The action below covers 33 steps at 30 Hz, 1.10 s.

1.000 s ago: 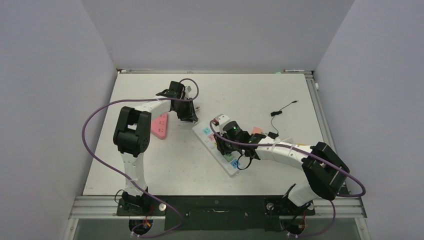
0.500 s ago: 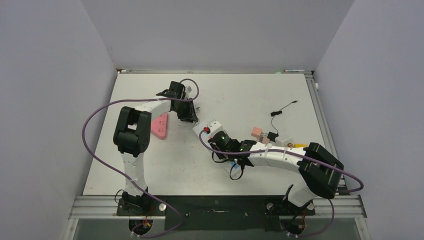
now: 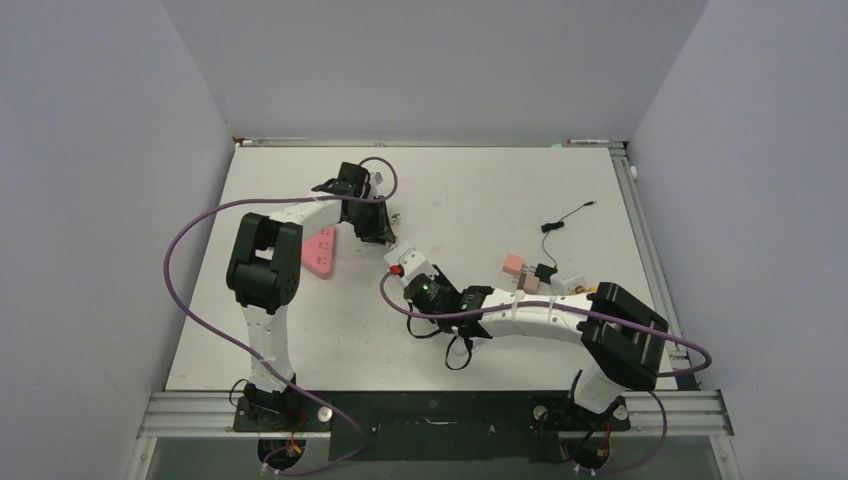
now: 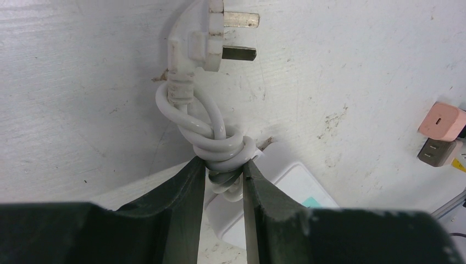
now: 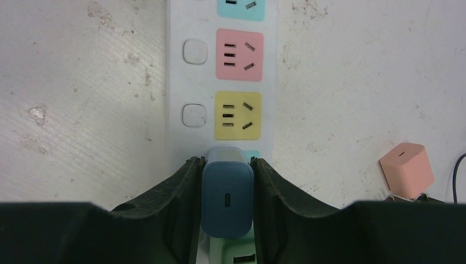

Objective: Pull the plug off the socket
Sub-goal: Remove the plug from the socket.

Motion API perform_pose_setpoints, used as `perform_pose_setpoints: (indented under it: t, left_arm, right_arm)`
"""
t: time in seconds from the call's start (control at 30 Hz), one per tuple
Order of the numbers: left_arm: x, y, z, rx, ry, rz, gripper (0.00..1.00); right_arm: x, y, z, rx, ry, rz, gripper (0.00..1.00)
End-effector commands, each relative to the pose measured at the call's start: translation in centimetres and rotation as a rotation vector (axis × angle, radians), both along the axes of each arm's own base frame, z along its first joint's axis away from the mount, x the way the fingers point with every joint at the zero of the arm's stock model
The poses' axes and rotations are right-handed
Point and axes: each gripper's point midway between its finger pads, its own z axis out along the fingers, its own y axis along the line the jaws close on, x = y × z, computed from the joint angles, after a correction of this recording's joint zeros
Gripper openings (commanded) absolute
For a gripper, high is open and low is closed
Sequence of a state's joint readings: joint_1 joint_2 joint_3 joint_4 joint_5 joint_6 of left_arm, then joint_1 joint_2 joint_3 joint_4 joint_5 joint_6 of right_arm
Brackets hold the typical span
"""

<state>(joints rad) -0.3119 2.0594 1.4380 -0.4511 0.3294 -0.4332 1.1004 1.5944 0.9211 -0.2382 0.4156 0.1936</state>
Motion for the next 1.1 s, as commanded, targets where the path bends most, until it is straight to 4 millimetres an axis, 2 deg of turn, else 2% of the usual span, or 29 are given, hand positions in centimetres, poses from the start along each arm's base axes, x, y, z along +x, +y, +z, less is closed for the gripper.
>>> perform_pose_setpoints:
  t: [0.0, 0.13, 0.4, 0.67, 1.07]
  left_arm:
    - [1.2, 2.4, -1.3, 0.090, -0.024, 0.031, 0.00]
    - [1.2, 2.3, -1.3, 0.090, -0.025, 0.031, 0.00]
    - [1.3, 2.4, -1.2, 0.089, -0.027, 0.031, 0.00]
    - [1.4, 2.4, -1.2, 0.091, -0.028, 0.032, 0.00]
    - [1.3, 2.7, -1.3, 0.096, -0.025, 0.035, 0.00]
  right_arm:
    - [0.3, -1.1, 0.0, -0.094, -0.041, -0.027, 0.05]
    - [0.0, -0.4, 0.2, -0.053, -0.017, -0.007, 0.05]
    - [-0.6, 1.5, 0.6, 0.137, 0.135, 0.079, 0.05]
    - [-0.9, 1.9, 0.9, 0.269, 0.262, 0.135, 0.05]
    - [-1.9, 2.7, 0.6, 0.344, 0.363, 0.194, 0.05]
